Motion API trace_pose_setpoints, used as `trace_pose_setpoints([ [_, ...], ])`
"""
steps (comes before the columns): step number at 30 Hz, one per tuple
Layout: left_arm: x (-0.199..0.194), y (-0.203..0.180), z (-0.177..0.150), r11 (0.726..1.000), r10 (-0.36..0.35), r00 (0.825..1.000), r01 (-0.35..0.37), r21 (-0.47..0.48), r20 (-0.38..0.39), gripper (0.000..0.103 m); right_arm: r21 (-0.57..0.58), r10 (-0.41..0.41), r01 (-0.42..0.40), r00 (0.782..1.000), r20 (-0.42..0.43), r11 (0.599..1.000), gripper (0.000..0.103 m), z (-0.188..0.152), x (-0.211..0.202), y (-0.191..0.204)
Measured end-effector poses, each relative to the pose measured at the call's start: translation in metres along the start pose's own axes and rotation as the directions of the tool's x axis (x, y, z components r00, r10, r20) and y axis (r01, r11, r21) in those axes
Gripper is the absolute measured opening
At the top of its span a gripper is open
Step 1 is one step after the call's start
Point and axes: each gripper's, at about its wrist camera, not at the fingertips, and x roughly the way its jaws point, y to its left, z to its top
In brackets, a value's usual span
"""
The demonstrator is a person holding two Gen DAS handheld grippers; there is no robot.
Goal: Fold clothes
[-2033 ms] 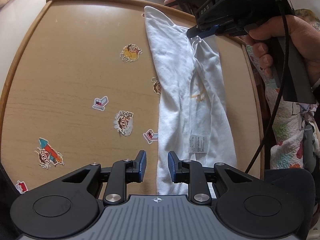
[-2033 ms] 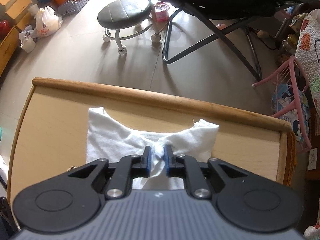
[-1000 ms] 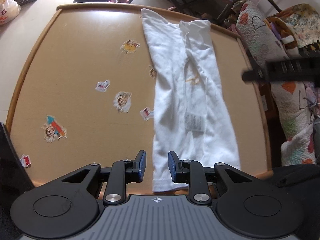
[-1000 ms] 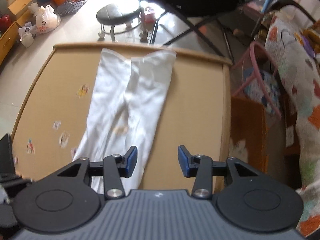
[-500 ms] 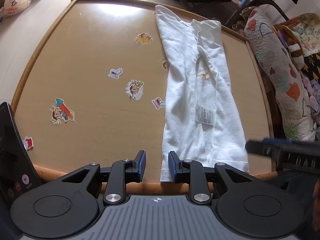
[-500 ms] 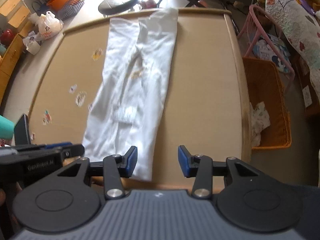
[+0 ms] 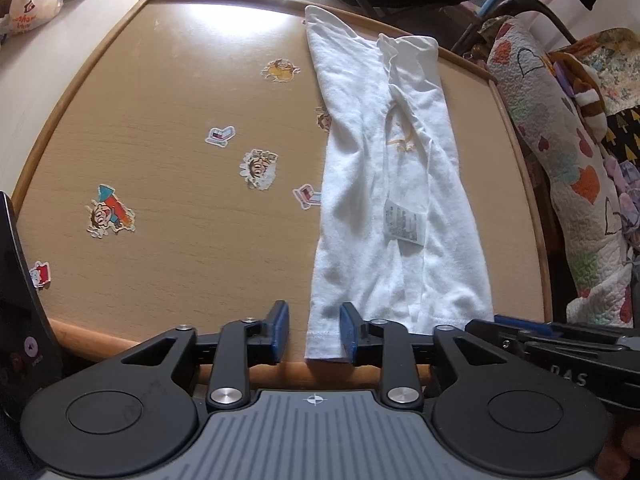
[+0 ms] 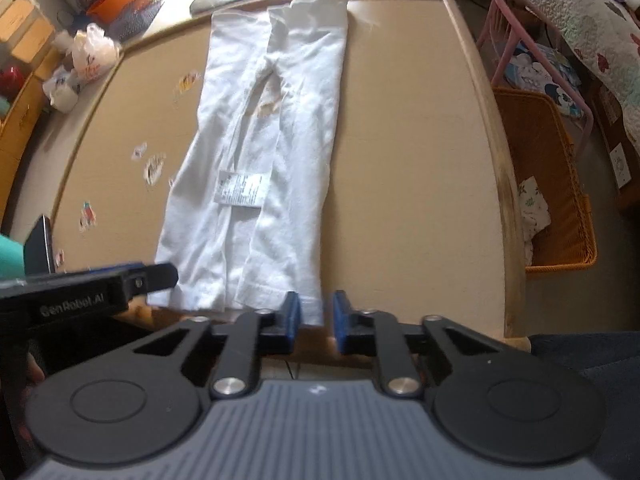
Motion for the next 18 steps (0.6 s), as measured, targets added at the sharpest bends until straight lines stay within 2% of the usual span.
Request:
trace_pose_setpoints([
  [3,0.001,-0.007,-0.002,1.0,0.002,1.0,-0.002,0.021,0.002,0.04,-0.022,-0.002,0.002,1.0,-0.001,1.0,0.008,-0.003,0.002,0.002],
  [18,-0.001,-0.013,-0.006,0.999,-0.012,1.0,0.012,0.05,0.01,0.037,-0.036,0.008,-0.007,1.0,0.016,0.999,0.007,-0.006,0.0,0.002],
])
